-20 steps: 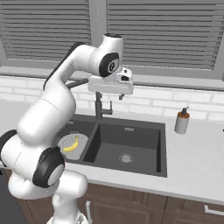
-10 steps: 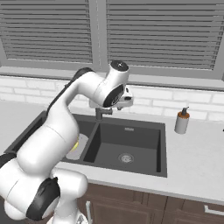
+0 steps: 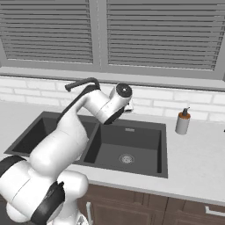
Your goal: Put the colander in the sink, put the banana in the colander, and turn on the sink faucet and pour water over the colander.
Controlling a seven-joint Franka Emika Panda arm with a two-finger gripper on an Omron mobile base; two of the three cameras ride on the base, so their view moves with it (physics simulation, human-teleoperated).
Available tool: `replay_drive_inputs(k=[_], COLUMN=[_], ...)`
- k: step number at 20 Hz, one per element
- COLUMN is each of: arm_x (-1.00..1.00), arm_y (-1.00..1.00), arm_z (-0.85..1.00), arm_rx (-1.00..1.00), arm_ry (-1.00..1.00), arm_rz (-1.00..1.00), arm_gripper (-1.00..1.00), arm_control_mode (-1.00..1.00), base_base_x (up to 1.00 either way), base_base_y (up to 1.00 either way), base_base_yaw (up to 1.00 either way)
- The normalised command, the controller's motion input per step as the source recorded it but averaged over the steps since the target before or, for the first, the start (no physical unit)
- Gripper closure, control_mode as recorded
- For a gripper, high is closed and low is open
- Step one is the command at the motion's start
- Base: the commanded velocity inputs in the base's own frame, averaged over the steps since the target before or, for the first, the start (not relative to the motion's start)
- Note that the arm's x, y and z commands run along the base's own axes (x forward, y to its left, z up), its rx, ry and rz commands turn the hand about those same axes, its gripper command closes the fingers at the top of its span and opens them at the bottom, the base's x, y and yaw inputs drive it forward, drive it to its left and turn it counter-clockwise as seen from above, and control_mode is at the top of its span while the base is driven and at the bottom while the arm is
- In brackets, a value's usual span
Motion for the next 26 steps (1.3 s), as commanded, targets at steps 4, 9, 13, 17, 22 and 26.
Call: replay_drive_inputs(k=[4,9,13,17,22,26], arm_x=[0.46,0.41,0.29,0.28,0.35,0.25], arm_y=[0.14,0.22,0.08,0.14,0.25,0.06], arm_z=[-0.3,-0.47,-0.5,-0.43,-0.16,-0.19], arm_rx=[0.08,0.06,0.09,0.06,0.04,0.06], arm_ry=[-0.07,-0.08,-0.11,-0.1,-0.05,-0.03], arm_rz=[-0.01,-0.02,0.0,0.0,-0.01,0.0], arm_gripper=[-1.0,-1.0,-1.0,-1.0,-1.0,-1.0], arm_control_mode=[-1.0,-1.0,-1.0,-1.0,-1.0,-1.0], base_base_x=[0.0,0.0,0.0,0.0,0.0,0.0], base_base_y=[0.0,0.0,0.0,0.0,0.0,0.0], base_base_yaw=[0.0,0.0,0.0,0.0,0.0,0.0])
